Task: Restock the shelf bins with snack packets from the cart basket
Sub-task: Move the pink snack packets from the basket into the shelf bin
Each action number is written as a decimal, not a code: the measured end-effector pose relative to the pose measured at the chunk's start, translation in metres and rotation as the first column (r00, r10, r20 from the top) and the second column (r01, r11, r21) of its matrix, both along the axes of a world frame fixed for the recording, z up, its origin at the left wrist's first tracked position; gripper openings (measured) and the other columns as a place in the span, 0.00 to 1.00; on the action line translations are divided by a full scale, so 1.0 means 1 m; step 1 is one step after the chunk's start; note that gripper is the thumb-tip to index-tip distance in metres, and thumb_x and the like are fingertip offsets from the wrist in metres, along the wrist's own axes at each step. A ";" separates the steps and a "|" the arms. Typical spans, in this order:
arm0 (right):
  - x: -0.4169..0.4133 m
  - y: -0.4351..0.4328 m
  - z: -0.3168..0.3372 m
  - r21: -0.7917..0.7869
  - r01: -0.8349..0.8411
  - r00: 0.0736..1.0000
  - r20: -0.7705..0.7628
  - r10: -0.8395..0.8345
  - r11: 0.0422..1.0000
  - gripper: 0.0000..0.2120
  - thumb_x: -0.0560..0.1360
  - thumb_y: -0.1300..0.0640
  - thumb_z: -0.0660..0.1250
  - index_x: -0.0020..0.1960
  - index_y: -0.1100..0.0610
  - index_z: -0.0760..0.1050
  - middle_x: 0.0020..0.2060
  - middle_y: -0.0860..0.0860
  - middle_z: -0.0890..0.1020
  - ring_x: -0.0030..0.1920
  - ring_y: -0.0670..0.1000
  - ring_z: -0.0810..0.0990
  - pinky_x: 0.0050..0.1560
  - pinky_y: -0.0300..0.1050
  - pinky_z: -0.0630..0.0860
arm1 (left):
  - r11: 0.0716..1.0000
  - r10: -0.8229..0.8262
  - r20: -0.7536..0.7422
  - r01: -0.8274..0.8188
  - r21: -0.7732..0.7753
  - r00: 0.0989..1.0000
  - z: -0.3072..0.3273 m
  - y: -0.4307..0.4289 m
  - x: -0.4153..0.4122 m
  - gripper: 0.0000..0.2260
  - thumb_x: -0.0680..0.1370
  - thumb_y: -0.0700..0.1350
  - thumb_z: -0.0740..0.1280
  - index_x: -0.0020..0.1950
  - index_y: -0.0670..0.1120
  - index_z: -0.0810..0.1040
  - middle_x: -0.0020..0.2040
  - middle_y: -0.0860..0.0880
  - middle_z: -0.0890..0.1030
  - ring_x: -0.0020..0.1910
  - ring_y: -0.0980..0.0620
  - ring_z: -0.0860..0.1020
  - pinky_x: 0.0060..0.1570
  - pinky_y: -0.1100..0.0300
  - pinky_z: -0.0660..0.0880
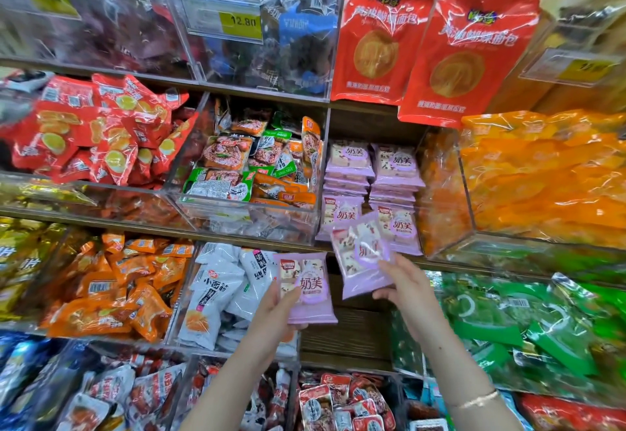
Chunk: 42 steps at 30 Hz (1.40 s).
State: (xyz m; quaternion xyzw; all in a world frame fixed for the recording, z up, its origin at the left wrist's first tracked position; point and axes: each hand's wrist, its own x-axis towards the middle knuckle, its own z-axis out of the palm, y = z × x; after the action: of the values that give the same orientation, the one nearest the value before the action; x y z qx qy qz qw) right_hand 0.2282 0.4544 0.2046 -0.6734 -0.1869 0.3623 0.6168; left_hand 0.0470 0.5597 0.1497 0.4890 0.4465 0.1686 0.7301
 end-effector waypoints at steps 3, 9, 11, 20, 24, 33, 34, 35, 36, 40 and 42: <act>0.027 0.036 0.022 0.068 0.103 0.995 -0.013 -0.102 0.992 0.08 0.78 0.62 0.59 0.50 0.56 0.77 0.43 0.50 0.84 0.36 0.48 0.81 0.30 0.38 0.76 | 0.998 0.051 0.018 -0.051 -0.027 0.999 -0.005 0.010 -0.005 0.16 0.79 0.50 0.64 0.67 0.54 0.71 0.60 0.51 0.80 0.54 0.51 0.80 0.50 0.54 0.78; 0.071 0.133 0.053 0.051 0.183 0.943 0.272 -0.190 0.982 0.06 0.80 0.58 0.57 0.53 0.57 0.72 0.51 0.52 0.75 0.36 0.49 0.78 0.28 0.33 0.74 | 0.993 0.104 0.033 -0.102 -0.054 0.994 -0.006 0.019 -0.012 0.25 0.78 0.51 0.65 0.74 0.51 0.64 0.71 0.48 0.71 0.66 0.46 0.72 0.66 0.41 0.70; 0.080 0.158 0.053 -0.027 0.211 0.868 0.465 -0.175 0.977 0.06 0.79 0.57 0.58 0.44 0.56 0.68 0.44 0.57 0.74 0.34 0.53 0.76 0.32 0.42 0.76 | 0.994 0.103 0.026 -0.102 -0.043 0.994 -0.004 0.018 -0.014 0.24 0.79 0.51 0.65 0.74 0.51 0.65 0.69 0.48 0.73 0.65 0.46 0.73 0.64 0.42 0.71; 0.089 0.157 0.051 -0.268 0.314 0.525 0.848 0.069 0.911 0.23 0.80 0.47 0.57 0.67 0.62 0.69 0.63 0.59 0.68 0.59 0.60 0.73 0.58 0.49 0.70 | 0.999 0.046 0.020 -0.045 -0.007 0.999 0.006 -0.001 -0.010 0.21 0.79 0.51 0.64 0.72 0.54 0.65 0.61 0.57 0.75 0.57 0.56 0.76 0.56 0.53 0.75; 0.042 0.096 0.040 -0.119 0.112 0.628 0.778 0.023 0.986 0.18 0.79 0.49 0.59 0.65 0.57 0.71 0.60 0.53 0.72 0.55 0.50 0.72 0.53 0.36 0.65 | 0.999 -0.006 0.073 0.003 0.042 0.997 0.017 -0.010 -0.003 0.11 0.79 0.51 0.63 0.60 0.63 0.69 0.62 0.60 0.74 0.56 0.61 0.74 0.57 0.58 0.71; -0.033 -0.023 0.004 -0.077 -0.216 0.957 0.180 0.227 0.973 0.08 0.75 0.59 0.67 0.53 0.52 0.75 0.46 0.46 0.84 0.45 0.43 0.82 0.42 0.36 0.78 | 0.865 -0.163 -0.038 0.161 0.476 0.986 0.054 -0.033 0.035 0.03 0.80 0.54 0.61 0.50 0.64 0.70 0.44 0.74 0.77 0.45 0.78 0.72 0.40 0.82 0.66; -0.029 -0.025 0.006 -0.036 -0.167 0.980 0.105 0.170 0.985 0.07 0.75 0.60 0.66 0.53 0.53 0.75 0.45 0.47 0.85 0.43 0.44 0.83 0.38 0.37 0.78 | 0.759 -0.156 -0.122 0.198 0.620 0.980 0.059 -0.034 0.036 0.05 0.79 0.58 0.60 0.51 0.62 0.72 0.45 0.69 0.78 0.45 0.73 0.74 0.39 0.79 0.67; -0.025 -0.026 0.008 0.007 -0.120 0.992 0.027 0.120 0.993 0.07 0.76 0.61 0.66 0.53 0.55 0.76 0.45 0.49 0.85 0.42 0.45 0.82 0.36 0.38 0.77 | 0.605 -0.104 -0.190 0.214 0.767 0.976 0.062 -0.031 0.037 0.11 0.77 0.62 0.58 0.51 0.59 0.75 0.45 0.64 0.79 0.45 0.67 0.75 0.40 0.73 0.68; -0.019 -0.026 0.010 0.049 -0.069 0.996 -0.048 0.071 0.996 0.07 0.76 0.61 0.65 0.53 0.56 0.77 0.45 0.50 0.85 0.41 0.46 0.82 0.35 0.39 0.77 | 0.435 -0.005 -0.220 0.201 0.878 0.975 0.066 -0.025 0.037 0.15 0.75 0.63 0.57 0.49 0.56 0.76 0.44 0.60 0.78 0.45 0.61 0.75 0.40 0.67 0.69; 0.011 -0.007 0.022 0.142 0.136 0.972 -0.211 -0.104 0.980 0.02 0.77 0.61 0.64 0.48 0.57 0.75 0.44 0.53 0.83 0.36 0.48 0.80 0.31 0.40 0.75 | -0.057 0.192 0.003 0.009 0.998 0.981 0.096 0.021 0.041 0.10 0.75 0.53 0.63 0.42 0.48 0.76 0.40 0.52 0.77 0.42 0.50 0.73 0.44 0.55 0.67; 0.028 0.016 0.030 0.185 0.181 0.960 -0.246 -0.133 0.966 0.04 0.78 0.61 0.62 0.51 0.61 0.73 0.45 0.56 0.81 0.33 0.48 0.79 0.29 0.39 0.74 | -0.195 0.270 -0.040 0.095 0.976 0.962 0.105 0.050 0.046 0.10 0.75 0.52 0.64 0.44 0.46 0.76 0.41 0.50 0.77 0.43 0.48 0.73 0.47 0.53 0.66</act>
State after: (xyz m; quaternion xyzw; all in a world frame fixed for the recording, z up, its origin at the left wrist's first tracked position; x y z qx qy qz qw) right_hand 0.2562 0.4705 0.2348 -0.5719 -0.0957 0.3667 0.7275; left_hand 0.0928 0.6092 0.2548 0.8556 0.2693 0.4419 0.0139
